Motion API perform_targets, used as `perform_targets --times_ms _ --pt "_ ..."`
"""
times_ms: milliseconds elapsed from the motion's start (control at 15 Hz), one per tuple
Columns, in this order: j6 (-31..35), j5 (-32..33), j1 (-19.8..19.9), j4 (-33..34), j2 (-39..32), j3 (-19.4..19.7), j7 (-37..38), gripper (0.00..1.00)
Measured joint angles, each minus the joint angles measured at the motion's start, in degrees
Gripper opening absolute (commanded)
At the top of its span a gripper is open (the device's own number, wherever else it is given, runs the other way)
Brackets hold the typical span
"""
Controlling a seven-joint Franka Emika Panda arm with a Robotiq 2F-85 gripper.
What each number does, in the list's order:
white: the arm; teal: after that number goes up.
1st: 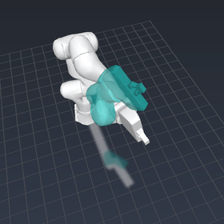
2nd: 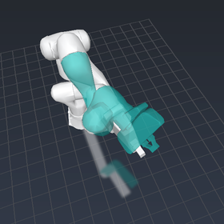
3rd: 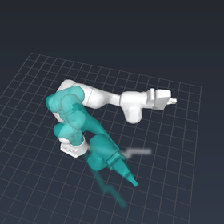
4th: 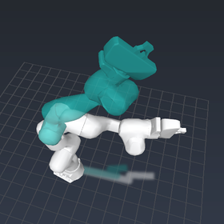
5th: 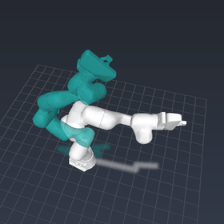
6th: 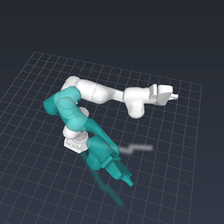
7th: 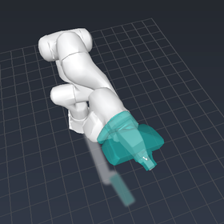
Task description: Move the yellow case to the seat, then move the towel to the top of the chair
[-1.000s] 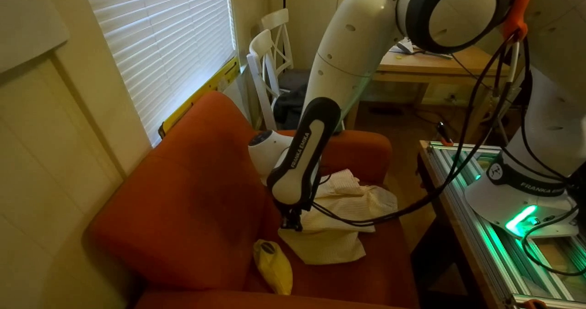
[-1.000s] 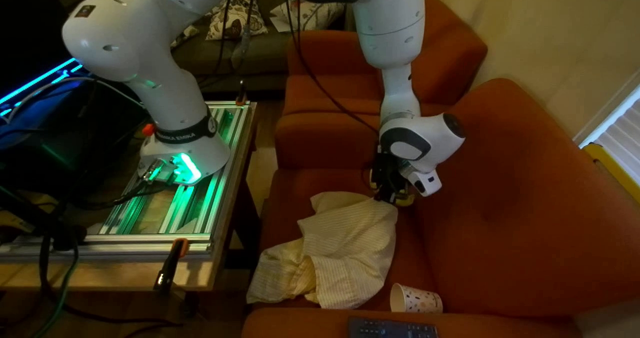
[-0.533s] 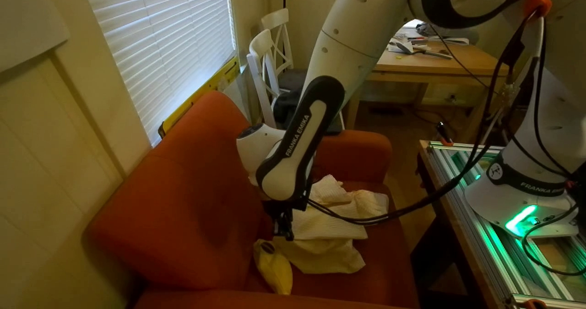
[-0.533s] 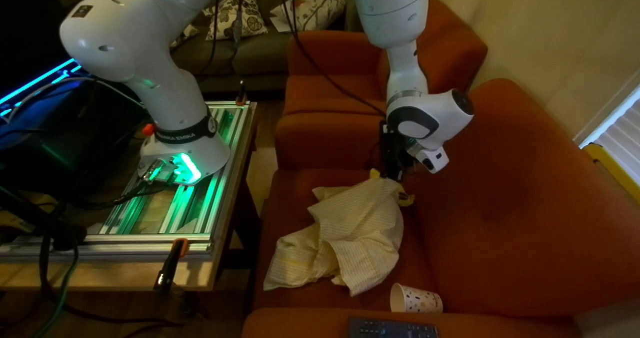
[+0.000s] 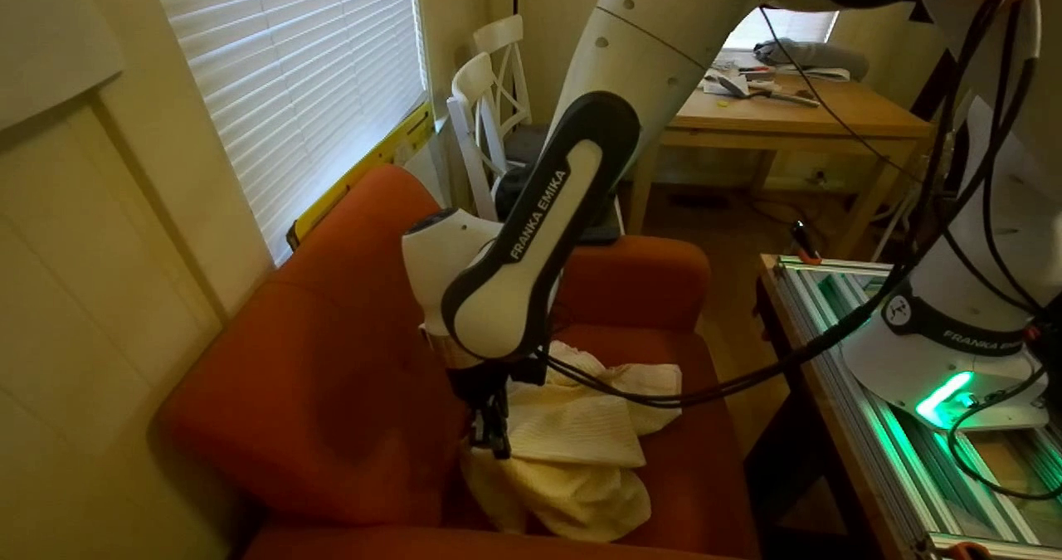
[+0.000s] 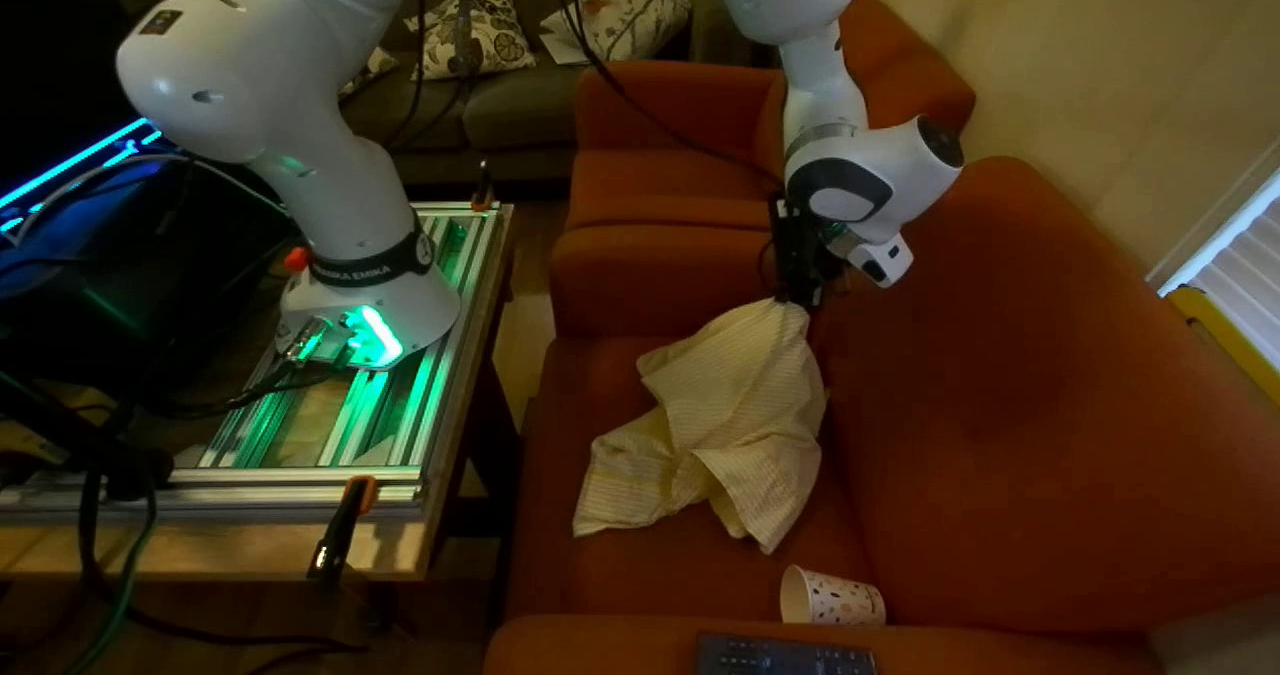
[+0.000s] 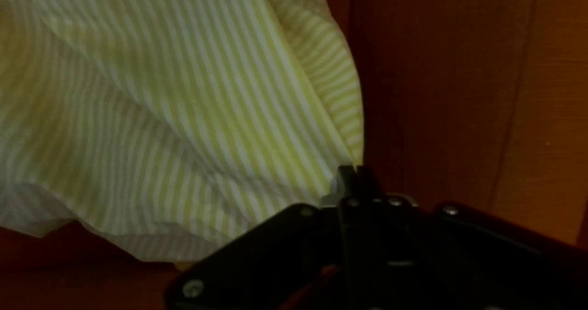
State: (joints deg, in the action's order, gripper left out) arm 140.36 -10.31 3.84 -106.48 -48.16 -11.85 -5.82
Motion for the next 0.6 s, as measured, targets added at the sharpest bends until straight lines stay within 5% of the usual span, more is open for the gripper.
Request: perform_targets --times_ms 600 --pt "-0.03 -5.78 0.2 -0.61 5.9 -4.58 -2.85 0.01"
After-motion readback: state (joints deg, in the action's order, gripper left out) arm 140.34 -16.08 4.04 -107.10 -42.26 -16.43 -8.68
